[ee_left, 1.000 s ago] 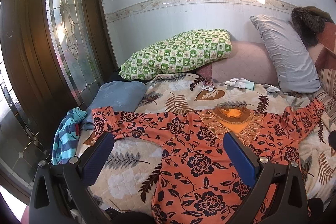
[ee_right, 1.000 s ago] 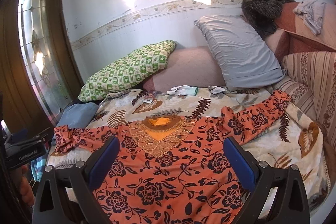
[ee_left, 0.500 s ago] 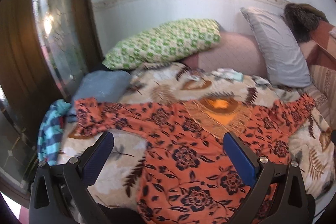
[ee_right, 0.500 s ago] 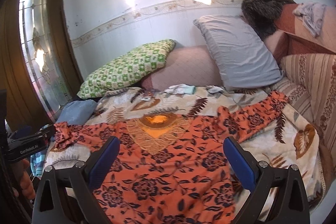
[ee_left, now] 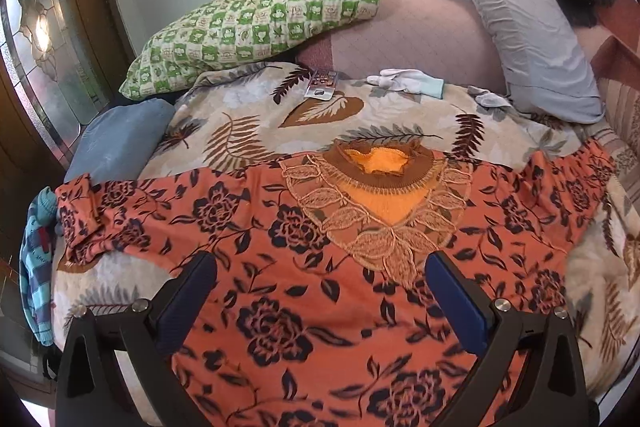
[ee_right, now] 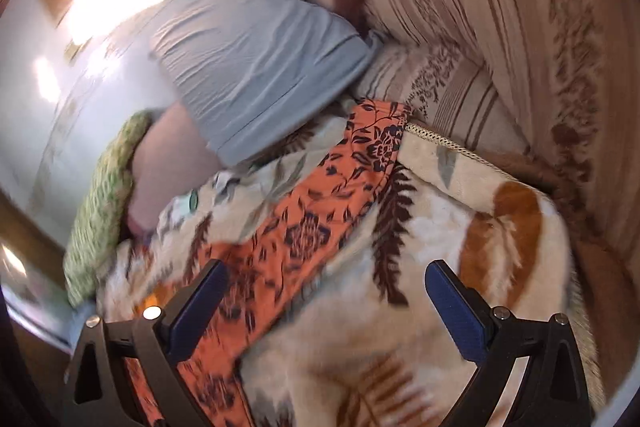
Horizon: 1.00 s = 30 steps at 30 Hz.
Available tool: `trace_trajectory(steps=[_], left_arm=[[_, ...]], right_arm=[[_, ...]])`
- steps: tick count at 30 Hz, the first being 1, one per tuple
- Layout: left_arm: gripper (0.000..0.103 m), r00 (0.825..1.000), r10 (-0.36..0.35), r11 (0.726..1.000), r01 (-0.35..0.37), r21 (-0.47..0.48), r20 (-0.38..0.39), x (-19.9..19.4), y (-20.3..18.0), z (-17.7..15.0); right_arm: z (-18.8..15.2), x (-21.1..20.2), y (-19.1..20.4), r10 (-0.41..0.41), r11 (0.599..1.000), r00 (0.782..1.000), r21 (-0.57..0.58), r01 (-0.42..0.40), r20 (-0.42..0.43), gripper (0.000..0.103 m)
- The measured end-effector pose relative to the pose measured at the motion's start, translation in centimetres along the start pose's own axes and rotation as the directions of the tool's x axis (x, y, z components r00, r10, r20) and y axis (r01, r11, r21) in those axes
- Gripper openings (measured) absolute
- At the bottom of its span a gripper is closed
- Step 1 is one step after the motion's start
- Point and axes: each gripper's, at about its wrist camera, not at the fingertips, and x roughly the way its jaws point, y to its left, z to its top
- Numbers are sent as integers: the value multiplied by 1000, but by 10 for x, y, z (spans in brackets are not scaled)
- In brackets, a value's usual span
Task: Fold small clothes
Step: 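Grasp the orange shirt's sleeve cuff with the right gripper and lift it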
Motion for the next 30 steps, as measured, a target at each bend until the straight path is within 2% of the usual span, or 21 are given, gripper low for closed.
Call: trace_trajectory(steps=[2, 6, 8, 11, 15, 19, 21, 22, 23, 27, 30], left_arm=[[103, 1000, 13, 1000, -13, -12, 5, 19, -3, 8], [103, 999, 35, 999, -34, -42, 23, 53, -7, 27], [103, 998, 44, 997, -42, -58, 36, 67, -6, 35], [103, 996, 71, 996, -68, -50, 56, 84, -3, 36], [103, 997, 72, 997, -71, -24, 26, 107, -2, 32], [103, 997, 69, 998, -69, 11, 44, 113, -7, 31], [103, 996, 72, 997, -73, 23, 53, 114, -9, 32], [103, 996, 75, 997, -77, 28, 51, 114, -9, 32], [103, 996, 74, 997, -75, 28, 48, 115, -9, 33], [103, 997, 68, 998, -69, 5, 43, 112, -2, 33], [103, 995, 68, 997, -67, -24, 67, 102, 9, 35]], right_arm=[[22, 34, -5, 12, 999, 1000, 43, -11, -21, 100], [58, 93, -20, -19, 991, 999, 135, 25, -44, 99], [71, 113, -34, -7, 980, 999, 197, 15, -43, 92], [84, 141, -48, 17, 966, 999, 257, -3, -50, 88], [89, 175, -57, 30, 953, 996, 302, -4, -82, 79], [90, 192, -58, -8, 961, 998, 274, 24, -60, 62], [92, 195, -62, -9, 958, 999, 285, 21, -44, 42], [92, 196, -65, 10, 952, 999, 305, 2, -36, 24], [91, 195, -68, 27, 945, 999, 327, -17, -25, 16], [84, 182, -64, 124, 922, 992, 366, -125, 25, 10], [73, 165, -39, 219, 900, 975, 376, -221, 49, 10]])
